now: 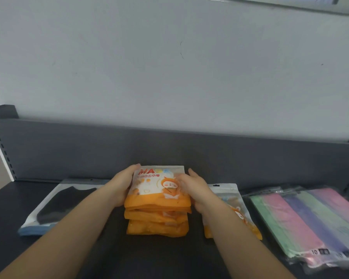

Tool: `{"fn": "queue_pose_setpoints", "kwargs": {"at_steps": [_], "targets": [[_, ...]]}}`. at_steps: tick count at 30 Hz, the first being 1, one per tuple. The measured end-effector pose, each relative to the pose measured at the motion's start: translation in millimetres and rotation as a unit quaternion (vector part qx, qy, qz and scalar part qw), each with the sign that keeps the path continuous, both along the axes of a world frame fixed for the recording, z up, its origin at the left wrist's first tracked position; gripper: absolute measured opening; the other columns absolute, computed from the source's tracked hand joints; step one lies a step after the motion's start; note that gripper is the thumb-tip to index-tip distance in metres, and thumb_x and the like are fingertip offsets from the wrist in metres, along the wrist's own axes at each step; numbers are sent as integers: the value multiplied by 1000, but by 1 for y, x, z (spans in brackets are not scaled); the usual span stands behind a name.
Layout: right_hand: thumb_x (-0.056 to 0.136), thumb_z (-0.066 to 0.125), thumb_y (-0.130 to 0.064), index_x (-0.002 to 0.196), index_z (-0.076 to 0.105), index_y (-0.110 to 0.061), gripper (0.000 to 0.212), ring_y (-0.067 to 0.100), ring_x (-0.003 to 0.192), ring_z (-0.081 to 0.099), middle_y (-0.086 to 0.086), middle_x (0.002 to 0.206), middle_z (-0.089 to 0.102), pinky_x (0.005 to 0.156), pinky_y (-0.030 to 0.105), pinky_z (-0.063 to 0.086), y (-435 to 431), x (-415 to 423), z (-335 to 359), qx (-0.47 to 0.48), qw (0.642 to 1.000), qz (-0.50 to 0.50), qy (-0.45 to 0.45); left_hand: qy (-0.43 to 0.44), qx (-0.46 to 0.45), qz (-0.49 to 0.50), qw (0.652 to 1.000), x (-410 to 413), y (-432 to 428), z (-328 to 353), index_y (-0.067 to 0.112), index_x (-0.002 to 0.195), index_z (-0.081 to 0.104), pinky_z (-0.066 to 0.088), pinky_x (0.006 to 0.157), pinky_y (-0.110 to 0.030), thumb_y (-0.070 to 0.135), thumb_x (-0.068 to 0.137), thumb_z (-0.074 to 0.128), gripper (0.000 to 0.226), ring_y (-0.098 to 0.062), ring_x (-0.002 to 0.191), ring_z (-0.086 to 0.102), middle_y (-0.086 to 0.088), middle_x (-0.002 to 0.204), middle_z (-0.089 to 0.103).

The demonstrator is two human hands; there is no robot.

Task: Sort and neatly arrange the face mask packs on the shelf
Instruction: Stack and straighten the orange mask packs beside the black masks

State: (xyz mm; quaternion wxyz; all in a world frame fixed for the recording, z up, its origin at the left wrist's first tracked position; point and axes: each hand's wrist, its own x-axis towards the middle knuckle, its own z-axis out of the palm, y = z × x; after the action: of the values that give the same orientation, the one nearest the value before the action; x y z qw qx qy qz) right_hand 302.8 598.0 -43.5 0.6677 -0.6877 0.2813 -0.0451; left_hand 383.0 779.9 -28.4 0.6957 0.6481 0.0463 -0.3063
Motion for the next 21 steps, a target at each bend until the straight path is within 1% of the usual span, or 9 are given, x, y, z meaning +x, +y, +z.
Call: {"fn": "queue_pose_setpoints", "kwargs": {"at_steps": [3, 5, 7, 9, 10, 11, 15, 18, 21], "targets": [[93, 64, -31, 157, 22, -27, 77, 33, 139, 40, 7, 159, 32, 109, 52, 42, -11, -7, 0, -32, 999, -6, -22, -34, 22, 25, 999, -9, -3, 16, 17, 94, 57, 52, 67, -40, 40, 99, 52, 24, -28, 82, 63, -12, 93, 64], [95, 61, -29, 156, 26, -24, 70, 31, 143, 34, 5, 159, 31, 112, 50, 37, -22, -13, -2, -50, 998, -16, -32, -72, 55, 48, 995, -13, -6, 24, 14, 85, 49, 46, 73, -38, 35, 99, 53, 25, -23, 78, 55, -7, 84, 54], [96, 60, -29, 153, 33, -22, 63, 29, 141, 36, 5, 156, 35, 110, 48, 39, -36, -21, -4, -75, 996, -27, -36, -130, 78, 66, 986, -13, -12, 29, 10, 102, 50, 41, 86, -38, 32, 99, 54, 23, -23, 94, 52, -4, 90, 53], [97, 58, -29, 149, 39, -21, 56, 26, 135, 42, 5, 151, 42, 103, 42, 45, -52, -30, -7, -104, 994, -35, -28, -207, 99, 78, 970, -14, -18, 35, 13, 134, 48, 37, 102, -41, 30, 99, 53, 39, -26, 123, 48, -7, 129, 56], [97, 57, -29, 147, 41, -20, 53, 24, 129, 46, 5, 147, 45, 96, 38, 46, -59, -36, -8, -122, 992, -37, -19, -248, 107, 77, 960, -16, -23, 38, 16, 145, 43, 34, 108, -41, 29, 99, 52, 49, -26, 135, 42, -5, 146, 47], [98, 56, -28, 145, 44, -19, 50, 21, 121, 49, 5, 144, 48, 89, 34, 45, -66, -42, -10, -137, 990, -39, -12, -283, 107, 75, 950, -20, -28, 42, 20, 150, 39, 32, 110, -41, 28, 99, 51, 53, -26, 141, 37, -2, 155, 39], [99, 53, -24, 140, 47, -19, 42, 5, 82, 51, -1, 111, 52, 61, 24, 43, -93, -64, -16, -158, 986, -41, 24, -377, 76, 12, 923, -50, -58, 57, 33, 151, 36, 33, 110, -40, 29, 99, 52, 54, -20, 144, 33, 7, 157, 35], [99, 53, -25, 138, 46, -21, 40, 6, 82, 54, -4, 102, 52, 58, 23, 43, -103, -78, -18, -142, 988, -35, 45, -427, 92, -65, 897, -76, -88, 60, 31, 153, 34, 30, 112, -36, 29, 97, 55, 60, -16, 145, 32, 7, 158, 34], [95, 56, -27, 137, 47, -20, 44, 14, 91, 61, 1, 110, 58, 68, 32, 54, -110, -89, -22, -139, 988, -35, 53, -443, 127, -129, 878, -98, -120, 47, 29, 155, 29, 29, 113, -35, 30, 95, 59, 66, -18, 146, 30, 3, 161, 29]]}}
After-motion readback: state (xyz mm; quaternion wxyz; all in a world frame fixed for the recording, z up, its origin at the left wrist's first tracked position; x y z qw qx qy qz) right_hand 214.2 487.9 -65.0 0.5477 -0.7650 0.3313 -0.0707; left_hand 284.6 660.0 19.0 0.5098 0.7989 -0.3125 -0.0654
